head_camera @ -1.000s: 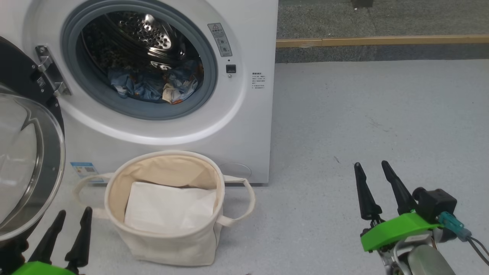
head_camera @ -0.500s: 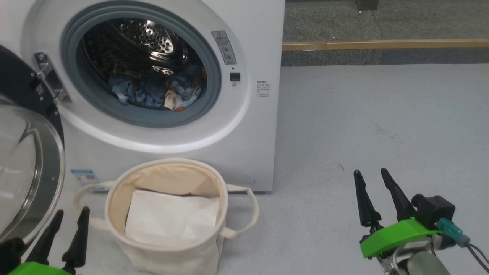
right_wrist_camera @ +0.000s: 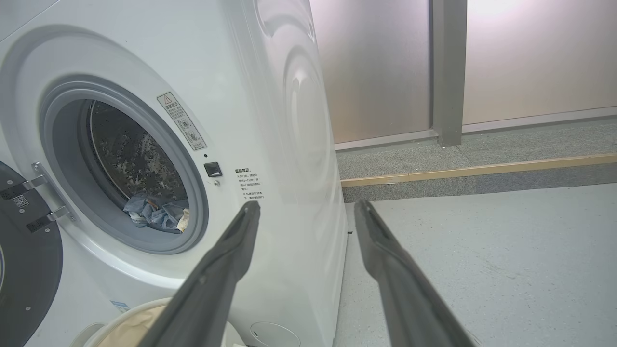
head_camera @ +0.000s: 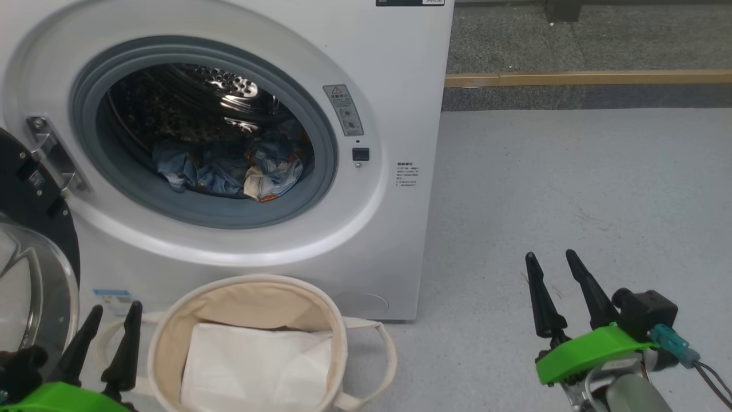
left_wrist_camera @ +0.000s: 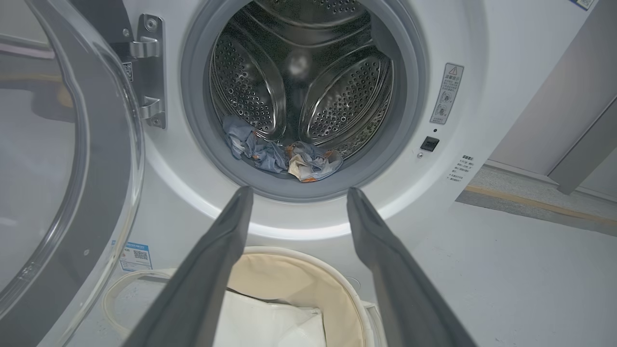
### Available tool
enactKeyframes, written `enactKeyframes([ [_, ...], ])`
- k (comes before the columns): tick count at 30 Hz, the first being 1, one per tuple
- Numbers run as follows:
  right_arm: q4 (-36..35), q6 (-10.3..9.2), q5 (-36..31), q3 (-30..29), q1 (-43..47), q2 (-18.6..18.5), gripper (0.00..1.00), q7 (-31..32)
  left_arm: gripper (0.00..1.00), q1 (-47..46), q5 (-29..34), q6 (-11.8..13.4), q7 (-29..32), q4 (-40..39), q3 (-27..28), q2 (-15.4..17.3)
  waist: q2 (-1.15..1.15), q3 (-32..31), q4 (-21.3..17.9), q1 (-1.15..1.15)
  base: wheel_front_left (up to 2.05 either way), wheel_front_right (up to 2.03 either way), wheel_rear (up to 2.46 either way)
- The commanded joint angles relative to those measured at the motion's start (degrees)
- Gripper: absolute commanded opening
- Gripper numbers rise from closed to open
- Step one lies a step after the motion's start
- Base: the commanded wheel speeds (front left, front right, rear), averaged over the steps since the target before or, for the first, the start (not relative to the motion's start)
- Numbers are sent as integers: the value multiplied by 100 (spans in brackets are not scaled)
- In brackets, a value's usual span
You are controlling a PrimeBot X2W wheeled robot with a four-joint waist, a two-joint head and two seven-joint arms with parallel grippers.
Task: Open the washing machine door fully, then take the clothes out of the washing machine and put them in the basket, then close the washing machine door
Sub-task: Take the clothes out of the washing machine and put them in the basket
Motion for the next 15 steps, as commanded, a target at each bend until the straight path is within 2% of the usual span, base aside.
enactKeyframes([
  [1,-180,43,-2,137,-236,11,100,-71,100,-311,6,9,-76,-79,229,158,0,1,7,0,74,-74,0],
  [15,-172,43,9,180,-290,24,100,-71,100,-446,121,-1,-204,160,90,94,0,10,24,0,12,-12,0],
])
